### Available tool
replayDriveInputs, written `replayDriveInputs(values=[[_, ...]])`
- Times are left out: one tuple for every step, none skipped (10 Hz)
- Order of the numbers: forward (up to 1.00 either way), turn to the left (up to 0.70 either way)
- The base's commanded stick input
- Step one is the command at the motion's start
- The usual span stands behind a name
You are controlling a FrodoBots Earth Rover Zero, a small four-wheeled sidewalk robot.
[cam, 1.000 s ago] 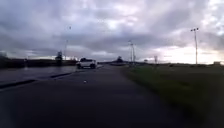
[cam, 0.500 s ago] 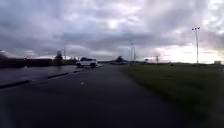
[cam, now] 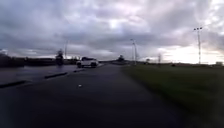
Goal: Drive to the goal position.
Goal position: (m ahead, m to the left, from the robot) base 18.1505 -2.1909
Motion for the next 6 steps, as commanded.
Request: replayDriveInputs(values=[[0.70, 0.00], [0.70, 0.00], [0.70, 0.00], [0.70, 0.00], [0.70, 0.00], [0.70, 0.00]])
